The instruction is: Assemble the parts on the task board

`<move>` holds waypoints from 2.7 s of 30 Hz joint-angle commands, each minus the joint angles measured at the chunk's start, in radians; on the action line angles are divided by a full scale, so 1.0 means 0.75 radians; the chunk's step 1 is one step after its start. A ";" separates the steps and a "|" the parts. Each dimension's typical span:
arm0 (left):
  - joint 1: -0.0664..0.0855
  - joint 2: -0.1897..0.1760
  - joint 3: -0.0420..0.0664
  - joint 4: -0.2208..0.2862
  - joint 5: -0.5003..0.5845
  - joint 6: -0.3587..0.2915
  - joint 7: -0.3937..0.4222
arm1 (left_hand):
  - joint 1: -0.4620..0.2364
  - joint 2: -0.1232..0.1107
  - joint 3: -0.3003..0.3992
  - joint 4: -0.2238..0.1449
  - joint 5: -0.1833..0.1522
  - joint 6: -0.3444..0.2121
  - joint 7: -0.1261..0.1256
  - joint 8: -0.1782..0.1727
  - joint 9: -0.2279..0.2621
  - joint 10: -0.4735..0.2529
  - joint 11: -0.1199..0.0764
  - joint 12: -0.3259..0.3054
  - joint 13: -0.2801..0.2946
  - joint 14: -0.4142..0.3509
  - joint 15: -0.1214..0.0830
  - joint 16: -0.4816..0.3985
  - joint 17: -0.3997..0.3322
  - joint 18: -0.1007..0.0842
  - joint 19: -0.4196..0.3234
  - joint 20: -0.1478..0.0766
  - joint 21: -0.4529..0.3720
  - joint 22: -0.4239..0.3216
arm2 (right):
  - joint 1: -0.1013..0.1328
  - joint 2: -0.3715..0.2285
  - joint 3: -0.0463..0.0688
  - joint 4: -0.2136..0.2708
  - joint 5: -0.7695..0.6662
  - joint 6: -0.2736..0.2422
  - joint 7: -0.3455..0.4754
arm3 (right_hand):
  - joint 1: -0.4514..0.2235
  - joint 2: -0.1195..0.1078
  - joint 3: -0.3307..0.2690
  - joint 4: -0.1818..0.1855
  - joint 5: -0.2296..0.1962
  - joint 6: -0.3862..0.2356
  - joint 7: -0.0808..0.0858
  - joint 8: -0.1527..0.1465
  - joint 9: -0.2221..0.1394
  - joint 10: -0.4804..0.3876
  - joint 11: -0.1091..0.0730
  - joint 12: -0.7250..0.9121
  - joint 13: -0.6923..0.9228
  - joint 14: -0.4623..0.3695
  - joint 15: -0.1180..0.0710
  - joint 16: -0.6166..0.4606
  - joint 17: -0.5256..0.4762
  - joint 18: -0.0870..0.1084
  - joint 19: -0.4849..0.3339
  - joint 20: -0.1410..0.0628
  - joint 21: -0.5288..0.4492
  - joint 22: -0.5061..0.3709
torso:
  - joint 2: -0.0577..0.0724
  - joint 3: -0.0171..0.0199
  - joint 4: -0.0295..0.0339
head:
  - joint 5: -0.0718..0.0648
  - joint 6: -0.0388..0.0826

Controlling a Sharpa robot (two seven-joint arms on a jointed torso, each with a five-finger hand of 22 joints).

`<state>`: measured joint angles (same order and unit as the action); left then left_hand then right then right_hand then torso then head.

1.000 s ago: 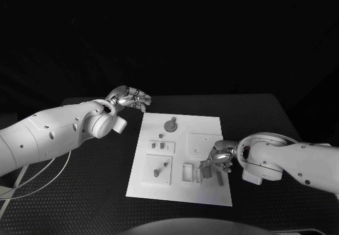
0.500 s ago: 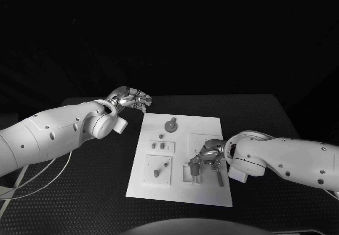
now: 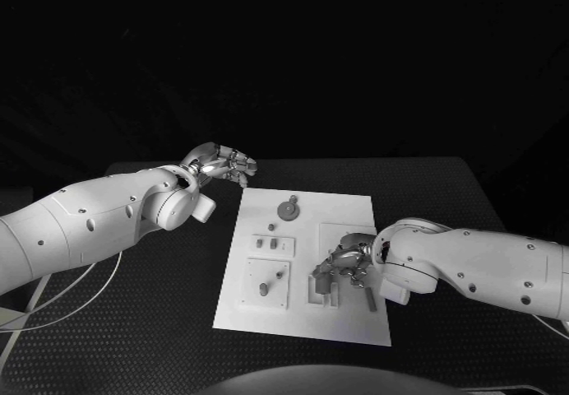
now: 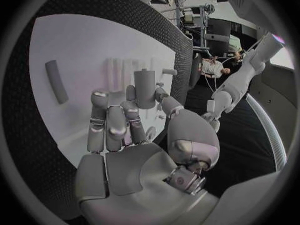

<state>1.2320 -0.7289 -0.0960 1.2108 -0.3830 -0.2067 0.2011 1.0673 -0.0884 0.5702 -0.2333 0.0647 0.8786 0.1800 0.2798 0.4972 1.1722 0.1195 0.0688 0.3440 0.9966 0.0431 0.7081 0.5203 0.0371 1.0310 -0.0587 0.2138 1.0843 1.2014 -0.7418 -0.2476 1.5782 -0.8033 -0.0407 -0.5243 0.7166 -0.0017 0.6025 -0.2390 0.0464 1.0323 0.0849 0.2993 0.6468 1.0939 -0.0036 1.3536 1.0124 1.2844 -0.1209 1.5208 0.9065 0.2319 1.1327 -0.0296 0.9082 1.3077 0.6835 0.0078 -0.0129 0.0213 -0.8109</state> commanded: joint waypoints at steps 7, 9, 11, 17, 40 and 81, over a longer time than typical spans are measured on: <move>0.001 0.001 0.001 0.004 0.007 0.016 0.004 | -0.014 0.002 0.000 0.011 -0.001 -0.010 -0.003 0.005 -0.002 -0.011 -0.002 0.004 -0.002 0.009 -0.002 -0.006 0.003 0.017 0.007 0.001 -0.006 0.002 | -0.012 0.006 0.000 -0.005 -0.009 0.058 -0.007 | 0.023 0.054 0.052 -0.039 0.005 0.017 -0.002 -0.003 0.002 0.042 -0.029 -0.003 0.012 -0.002 -0.009 -0.005 0.002 0.040 0.002 -0.001 0.000 0.012 | 0.000 0.0014 -0.0006 | 0.003 -0.007; 0.002 0.001 0.001 0.005 0.007 0.016 0.004 | -0.015 0.002 0.000 0.011 -0.001 -0.010 -0.003 0.005 -0.002 -0.011 -0.002 0.004 -0.002 0.009 -0.002 -0.006 0.003 0.017 0.007 0.001 -0.006 0.002 | -0.012 0.007 0.000 -0.005 -0.009 0.072 -0.009 | 0.016 0.055 0.053 -0.038 0.004 0.019 -0.002 -0.003 0.001 0.042 -0.030 -0.003 0.014 -0.002 -0.009 -0.005 0.002 0.040 0.002 -0.001 0.000 0.012 | 0.000 0.0013 -0.0006 | 0.003 -0.008; 0.002 0.000 0.001 0.005 0.007 0.016 0.004 | -0.015 0.002 0.000 0.012 -0.001 -0.010 -0.003 0.005 -0.002 -0.011 -0.002 0.004 -0.002 0.009 -0.002 -0.006 0.003 0.017 0.007 0.001 -0.006 0.002 | -0.014 0.006 0.000 -0.004 -0.012 0.080 -0.009 | 0.008 0.054 0.052 -0.035 0.005 0.021 -0.002 -0.004 0.001 0.043 -0.030 -0.002 0.018 -0.003 -0.010 -0.005 0.002 0.040 0.002 -0.001 0.000 0.012 | 0.000 0.0006 -0.0006 | 0.004 -0.010; 0.002 -0.001 0.001 0.005 0.007 0.015 0.003 | -0.015 0.002 0.000 0.012 -0.001 -0.010 -0.003 0.005 -0.002 -0.011 -0.002 0.004 -0.002 0.009 -0.002 -0.007 0.004 0.017 0.007 0.001 -0.006 0.002 | -0.020 0.001 0.000 0.003 -0.017 0.080 -0.010 | -0.007 0.054 0.053 -0.031 0.004 0.025 -0.003 -0.006 -0.001 0.047 -0.031 -0.001 0.027 -0.004 -0.010 -0.006 0.004 0.040 0.000 0.000 -0.001 0.013 | -0.001 -0.0006 -0.0012 | 0.005 -0.010; 0.002 -0.002 0.001 0.005 0.007 0.016 0.002 | -0.016 0.002 0.000 0.014 -0.001 -0.010 -0.003 0.006 -0.003 -0.012 -0.001 0.004 -0.002 0.009 -0.002 -0.009 0.006 0.017 0.007 0.001 -0.007 0.003 | -0.045 0.029 0.000 -0.031 -0.031 0.063 -0.007 | -0.056 0.044 0.055 -0.011 0.004 0.032 -0.005 -0.012 -0.004 0.048 -0.033 -0.003 0.038 -0.005 -0.013 -0.007 0.008 0.040 0.001 -0.002 -0.002 0.015 | 0.000 0.0008 -0.0015 | 0.010 -0.014; 0.002 -0.002 0.001 0.005 0.007 0.017 0.000 | -0.017 0.001 0.000 0.018 -0.001 -0.011 -0.003 0.007 -0.004 -0.012 -0.001 0.004 -0.002 0.009 -0.002 -0.011 0.010 0.017 0.007 0.002 -0.008 0.004 | -0.052 0.040 0.000 -0.052 -0.053 0.102 -0.007 | -0.164 -0.144 0.093 0.086 0.004 0.019 0.000 -0.039 -0.008 -0.005 -0.028 -0.049 0.011 -0.031 -0.010 -0.023 -0.020 0.040 -0.002 -0.008 -0.013 0.015 | 0.000 0.0011 -0.0016 | 0.011 -0.020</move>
<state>1.2321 -0.7312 -0.0960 1.2120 -0.3828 -0.2052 0.1953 1.0673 -0.0884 0.5704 -0.2279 0.0647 0.8760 0.1774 0.2796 0.4959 1.1722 0.1195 0.0688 0.3440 0.9966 0.0431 0.7044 0.5265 0.0374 1.0310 -0.0587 0.2138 1.0863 1.1680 -0.7123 -0.2442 1.5406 -0.8272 0.0077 -0.5227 0.5938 -0.1012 0.6721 -0.1791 0.0505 1.0481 0.0816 0.2768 0.6418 1.0966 -0.0252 1.3215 1.0204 1.2669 -0.1284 1.5081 0.8913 0.2545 1.1301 -0.0280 0.9042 1.3079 0.6832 0.0082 -0.0140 0.0287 -0.8252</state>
